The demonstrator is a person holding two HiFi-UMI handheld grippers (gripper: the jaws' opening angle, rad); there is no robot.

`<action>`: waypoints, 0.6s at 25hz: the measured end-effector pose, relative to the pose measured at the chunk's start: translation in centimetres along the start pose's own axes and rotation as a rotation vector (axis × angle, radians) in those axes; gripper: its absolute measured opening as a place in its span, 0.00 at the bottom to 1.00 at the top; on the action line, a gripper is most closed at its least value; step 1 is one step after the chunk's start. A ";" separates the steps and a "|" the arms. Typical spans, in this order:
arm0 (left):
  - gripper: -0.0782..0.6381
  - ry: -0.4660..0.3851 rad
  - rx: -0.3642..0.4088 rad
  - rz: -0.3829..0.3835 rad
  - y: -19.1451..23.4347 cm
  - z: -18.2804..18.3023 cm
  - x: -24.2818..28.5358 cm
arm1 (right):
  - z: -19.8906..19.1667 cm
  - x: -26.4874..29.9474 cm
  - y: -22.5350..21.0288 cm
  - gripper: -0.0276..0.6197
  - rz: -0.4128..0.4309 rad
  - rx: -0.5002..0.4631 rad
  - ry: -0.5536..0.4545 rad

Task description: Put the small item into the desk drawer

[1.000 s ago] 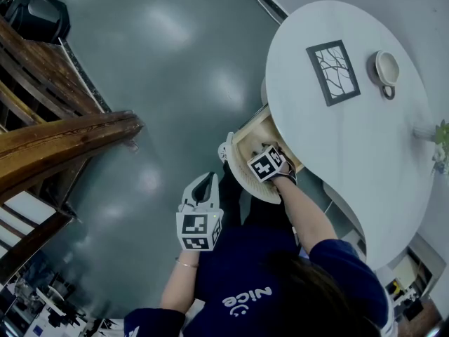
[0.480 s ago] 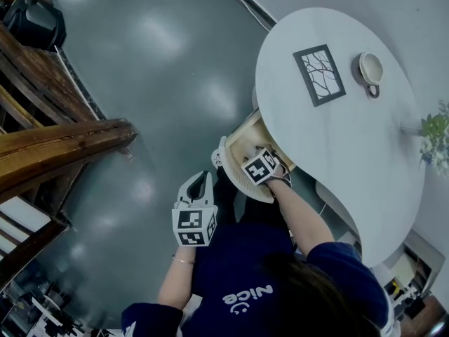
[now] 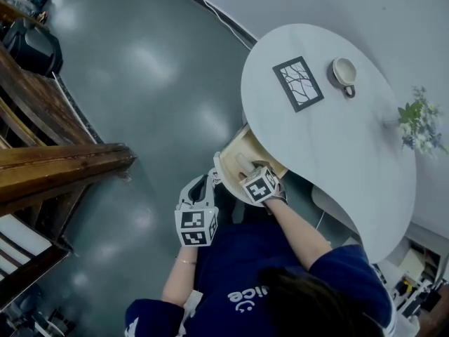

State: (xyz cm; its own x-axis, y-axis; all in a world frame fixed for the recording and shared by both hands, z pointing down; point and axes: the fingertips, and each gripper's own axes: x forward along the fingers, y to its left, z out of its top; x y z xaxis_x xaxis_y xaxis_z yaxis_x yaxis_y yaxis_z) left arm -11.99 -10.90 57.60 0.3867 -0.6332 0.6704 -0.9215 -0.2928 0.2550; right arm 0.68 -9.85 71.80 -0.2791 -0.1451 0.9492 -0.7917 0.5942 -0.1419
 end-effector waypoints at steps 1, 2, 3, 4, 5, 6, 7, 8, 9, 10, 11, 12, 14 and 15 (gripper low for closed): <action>0.11 -0.005 0.011 -0.005 -0.2 0.2 0.0 | 0.1 -0.5 0.0 0.41 -0.005 0.011 -0.012; 0.11 -0.011 0.019 -0.011 -0.4 0.5 0.1 | 0.3 -1.1 0.0 0.41 -0.011 0.020 -0.028; 0.11 -0.018 0.025 -0.018 -0.6 0.7 0.1 | 0.6 -1.7 0.0 0.41 -0.014 0.029 -0.046; 0.11 -0.025 0.030 -0.023 -0.8 1.0 0.2 | 0.8 -2.2 -0.1 0.41 -0.013 0.039 -0.066; 0.11 -0.031 0.034 -0.024 -1.0 1.3 0.2 | 1.1 -2.7 -0.1 0.41 -0.009 0.054 -0.086; 0.11 -0.037 0.038 -0.023 -1.0 1.5 0.2 | 1.2 -3.1 0.0 0.40 -0.001 0.072 -0.104; 0.11 -0.044 0.040 -0.019 -1.0 1.9 0.2 | 1.3 -3.6 0.1 0.40 0.007 0.087 -0.118; 0.11 -0.053 0.040 -0.017 -1.0 2.3 0.2 | 1.5 -4.1 0.2 0.40 0.013 0.092 -0.132; 0.11 -0.064 0.040 -0.020 -1.1 2.8 0.3 | 1.7 -4.7 0.2 0.40 0.016 0.091 -0.148; 0.11 -0.074 0.045 -0.027 -1.3 3.2 0.3 | 2.0 -5.3 0.2 0.40 0.016 0.084 -0.168; 0.11 -0.083 0.055 -0.036 -1.6 3.7 0.3 | 2.3 -6.0 0.2 0.40 0.012 0.078 -0.190; 0.11 -0.089 0.067 -0.044 -1.8 4.1 0.2 | 2.7 -6.8 0.3 0.40 0.008 0.076 -0.217; 0.11 -0.103 0.081 -0.053 -2.3 4.7 0.0 | 3.4 -8.3 0.3 0.40 0.003 0.086 -0.278; 0.11 -0.110 0.081 -0.054 -2.5 5.1 -0.1 | 3.7 -9.1 0.4 0.40 0.002 0.096 -0.306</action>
State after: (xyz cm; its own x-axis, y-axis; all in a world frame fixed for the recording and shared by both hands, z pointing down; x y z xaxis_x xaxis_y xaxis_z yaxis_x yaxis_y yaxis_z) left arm -9.54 -13.73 53.34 0.4413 -0.6884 0.5757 -0.8952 -0.3825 0.2288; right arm 0.90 -11.25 62.08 -0.4200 -0.3836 0.8225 -0.8343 0.5199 -0.1835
